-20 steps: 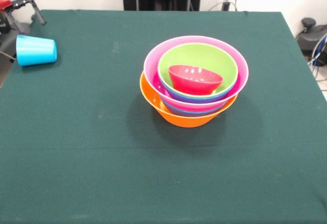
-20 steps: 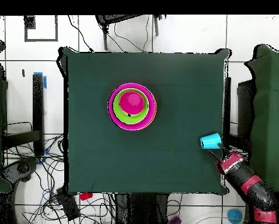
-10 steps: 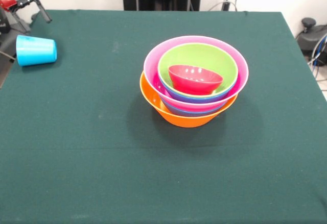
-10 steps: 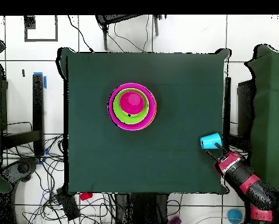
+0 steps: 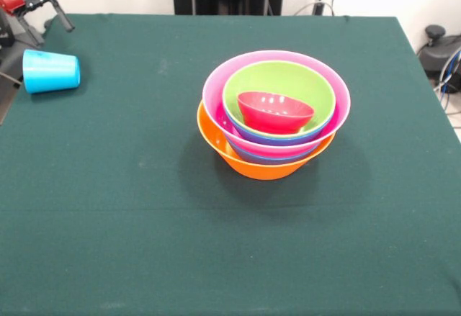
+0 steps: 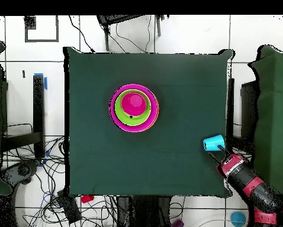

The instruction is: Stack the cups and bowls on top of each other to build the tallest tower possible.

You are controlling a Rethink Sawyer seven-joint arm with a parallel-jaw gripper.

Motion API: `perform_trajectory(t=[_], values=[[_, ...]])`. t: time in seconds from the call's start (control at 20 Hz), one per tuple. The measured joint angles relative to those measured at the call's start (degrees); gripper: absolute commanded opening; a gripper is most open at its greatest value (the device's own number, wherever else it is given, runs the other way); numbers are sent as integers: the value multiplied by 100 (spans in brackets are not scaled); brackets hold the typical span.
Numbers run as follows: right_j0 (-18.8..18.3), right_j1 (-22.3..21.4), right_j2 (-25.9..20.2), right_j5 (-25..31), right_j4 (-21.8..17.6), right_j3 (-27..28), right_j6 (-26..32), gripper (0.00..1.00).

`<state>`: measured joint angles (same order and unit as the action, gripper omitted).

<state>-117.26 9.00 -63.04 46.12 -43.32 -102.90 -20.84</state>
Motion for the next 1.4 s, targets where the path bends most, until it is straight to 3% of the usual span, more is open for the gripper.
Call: perform_trajectory(t=[0.2, 0.25, 1.4], values=[[0, 0, 0, 0, 0, -7, 0, 100], [0, -5, 3, 0, 0, -21, 0, 0], [-10, -134, 141, -1, -6, -159, 0, 0]])
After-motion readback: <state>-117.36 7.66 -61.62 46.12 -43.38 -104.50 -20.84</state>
